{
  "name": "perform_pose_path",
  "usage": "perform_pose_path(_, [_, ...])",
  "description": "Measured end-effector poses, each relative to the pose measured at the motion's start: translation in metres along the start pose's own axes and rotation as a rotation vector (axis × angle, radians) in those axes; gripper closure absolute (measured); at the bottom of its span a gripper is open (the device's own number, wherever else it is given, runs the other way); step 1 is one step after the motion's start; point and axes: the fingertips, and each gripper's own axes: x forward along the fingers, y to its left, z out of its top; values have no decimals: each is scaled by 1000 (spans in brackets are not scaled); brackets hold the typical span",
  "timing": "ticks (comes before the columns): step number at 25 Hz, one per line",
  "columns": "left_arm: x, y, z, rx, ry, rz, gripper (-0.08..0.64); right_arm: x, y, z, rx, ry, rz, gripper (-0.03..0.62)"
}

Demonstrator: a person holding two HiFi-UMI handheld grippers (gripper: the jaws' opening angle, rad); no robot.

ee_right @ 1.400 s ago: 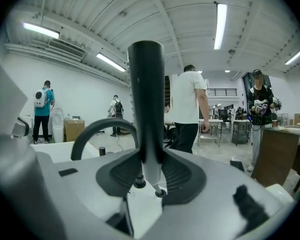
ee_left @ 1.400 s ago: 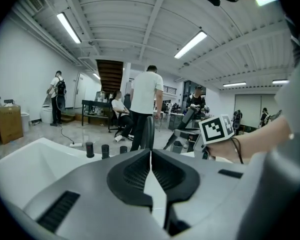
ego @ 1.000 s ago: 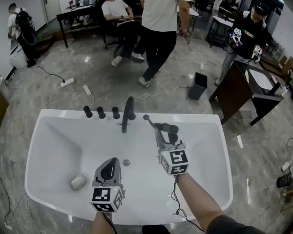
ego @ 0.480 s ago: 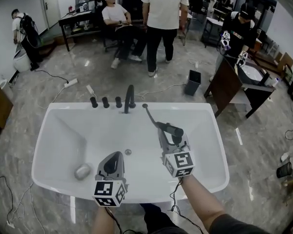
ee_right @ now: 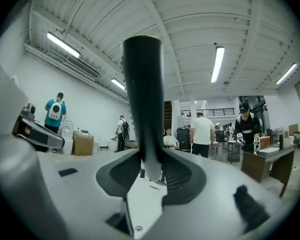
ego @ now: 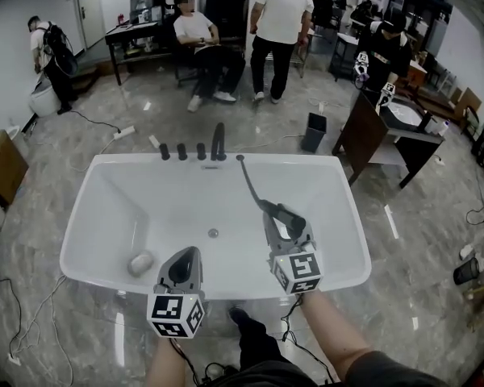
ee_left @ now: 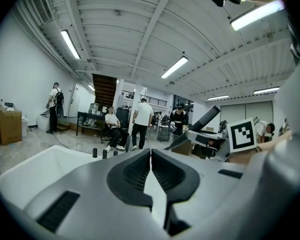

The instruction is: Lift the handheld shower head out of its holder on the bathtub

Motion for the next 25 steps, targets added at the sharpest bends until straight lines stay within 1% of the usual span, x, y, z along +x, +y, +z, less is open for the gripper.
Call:
perform_pose_path(5, [-47,-17,-6,11,-9,-18,543,-53,20,7,2,-16,-24,454])
perform_pose_path(12, [-103,-44,-8,18,-24,-52,543,-122,47,12,1,-11,-46,454])
perform_pose_path(17, [-133,-57,-12,12,-30,-66,543,-164,61,11,11,-5,-59,454])
perform_pose_path(25, [-164,-79,-17,16,-26,-82,543,-217,69,10,20,9,-73,454])
